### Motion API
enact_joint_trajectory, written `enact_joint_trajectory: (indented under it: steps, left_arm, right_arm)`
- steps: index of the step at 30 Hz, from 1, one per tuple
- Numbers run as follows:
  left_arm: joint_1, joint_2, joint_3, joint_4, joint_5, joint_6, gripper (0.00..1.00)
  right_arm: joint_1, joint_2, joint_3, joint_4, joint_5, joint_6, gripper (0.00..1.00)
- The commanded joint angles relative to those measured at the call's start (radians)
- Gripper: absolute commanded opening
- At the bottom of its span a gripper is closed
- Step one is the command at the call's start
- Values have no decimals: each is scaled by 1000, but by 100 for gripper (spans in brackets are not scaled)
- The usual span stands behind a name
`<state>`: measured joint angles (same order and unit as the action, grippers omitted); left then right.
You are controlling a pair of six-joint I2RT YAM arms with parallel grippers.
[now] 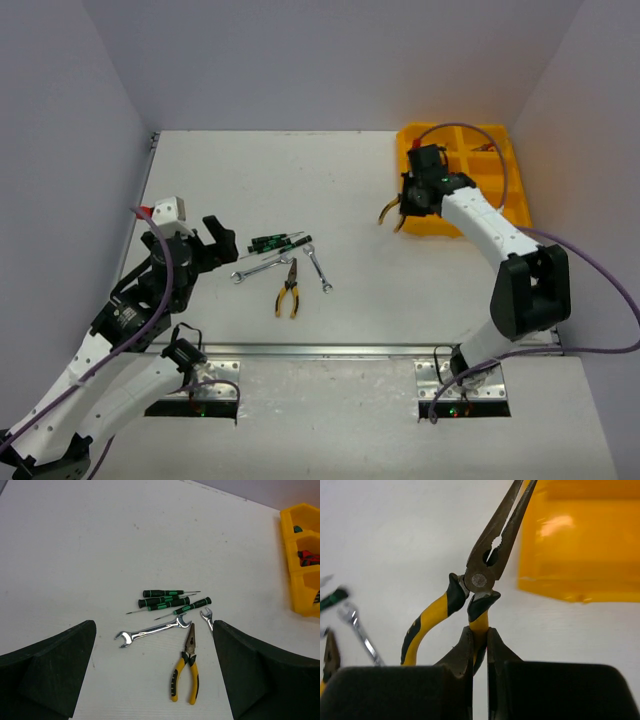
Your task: Sort the tools into containers
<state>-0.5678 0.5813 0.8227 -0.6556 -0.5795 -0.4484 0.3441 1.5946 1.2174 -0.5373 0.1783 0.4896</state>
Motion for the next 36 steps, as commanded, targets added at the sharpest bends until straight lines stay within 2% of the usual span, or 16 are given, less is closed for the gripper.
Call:
enact_joint_trajectory:
  steps: [1, 6, 11, 32, 36]
  left_arm:
    - [11, -23, 4, 39, 16, 15, 100]
    - [9, -38, 4, 40, 30, 19, 100]
    - [7, -58, 4, 44, 46, 21, 100]
    - [-1, -75, 1, 53, 66, 27, 100]
    - [-1, -76, 2, 53, 65, 27, 100]
  right_arm:
    - [-242, 66, 168, 7, 22, 30, 0]
    - [-408, 218, 373, -15, 61, 90, 0]
    - [-480, 351, 546, -45, 126, 108, 0]
    - [-565, 528, 691, -49, 255, 112, 0]
    - [-566, 542, 715, -47, 273, 103, 7]
